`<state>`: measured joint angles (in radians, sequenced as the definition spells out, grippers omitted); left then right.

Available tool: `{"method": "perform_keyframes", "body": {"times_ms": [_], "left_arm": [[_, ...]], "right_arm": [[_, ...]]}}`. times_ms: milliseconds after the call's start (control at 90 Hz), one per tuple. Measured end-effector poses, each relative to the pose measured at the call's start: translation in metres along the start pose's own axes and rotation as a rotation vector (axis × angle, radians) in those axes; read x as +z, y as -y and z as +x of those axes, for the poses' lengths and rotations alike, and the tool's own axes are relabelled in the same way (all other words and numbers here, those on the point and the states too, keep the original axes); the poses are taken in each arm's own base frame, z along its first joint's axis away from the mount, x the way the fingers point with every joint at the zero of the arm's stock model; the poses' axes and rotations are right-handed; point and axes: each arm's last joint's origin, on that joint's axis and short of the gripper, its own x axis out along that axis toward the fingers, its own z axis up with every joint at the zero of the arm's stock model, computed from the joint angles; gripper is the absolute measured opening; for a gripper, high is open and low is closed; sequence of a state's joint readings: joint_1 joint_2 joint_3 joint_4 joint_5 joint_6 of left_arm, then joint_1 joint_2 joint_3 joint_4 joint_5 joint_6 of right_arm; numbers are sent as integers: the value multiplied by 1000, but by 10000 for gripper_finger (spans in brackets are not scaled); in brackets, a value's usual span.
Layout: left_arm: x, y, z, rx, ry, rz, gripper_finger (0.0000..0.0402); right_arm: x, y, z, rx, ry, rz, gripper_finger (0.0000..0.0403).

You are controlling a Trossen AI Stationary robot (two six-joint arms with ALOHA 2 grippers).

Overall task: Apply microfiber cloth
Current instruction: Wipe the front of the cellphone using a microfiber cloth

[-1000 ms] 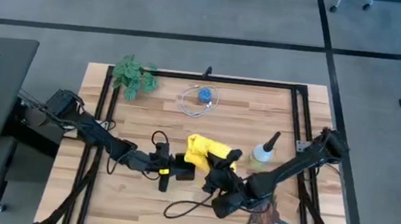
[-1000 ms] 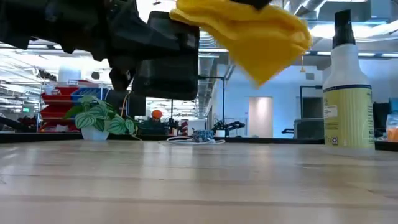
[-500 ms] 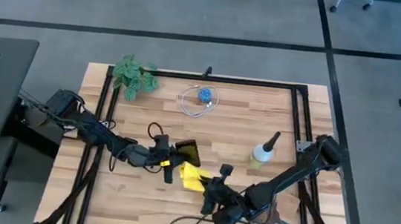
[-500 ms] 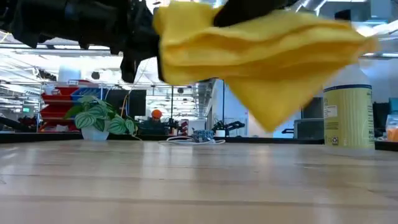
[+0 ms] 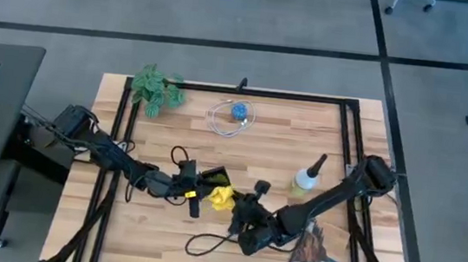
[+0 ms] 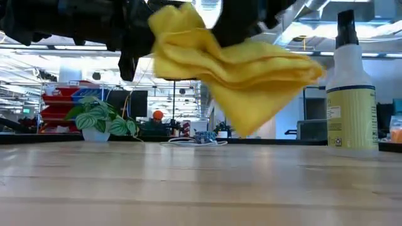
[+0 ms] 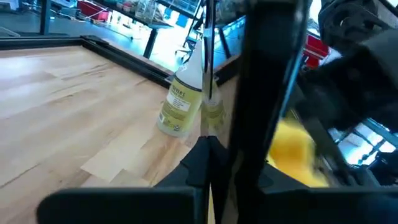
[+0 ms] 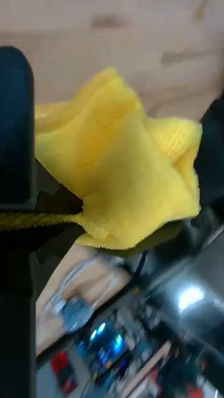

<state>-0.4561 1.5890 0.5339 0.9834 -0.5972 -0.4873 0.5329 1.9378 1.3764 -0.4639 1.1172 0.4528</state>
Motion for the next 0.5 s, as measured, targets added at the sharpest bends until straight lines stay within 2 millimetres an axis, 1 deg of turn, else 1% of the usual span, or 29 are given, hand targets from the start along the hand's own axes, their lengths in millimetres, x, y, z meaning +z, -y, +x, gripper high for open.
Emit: {"method": "perform_keyframes", "body": {"times_ms": [100,200,378,500], "left_arm": [[0,2,-1,-36,-11,2,15],[1,0,1,-6,-2,15,15],[0,-5,2,53,-4,22,15],[1,-7,3,81,19,17,15]], "right_arm": [[-8,4,-6,-40,-17,22,0],[-10,6,-15,-60,-30,40,0],[0,5,-33,-62,14,103,0],[10,0,-33,-37,48,160,0]]}}
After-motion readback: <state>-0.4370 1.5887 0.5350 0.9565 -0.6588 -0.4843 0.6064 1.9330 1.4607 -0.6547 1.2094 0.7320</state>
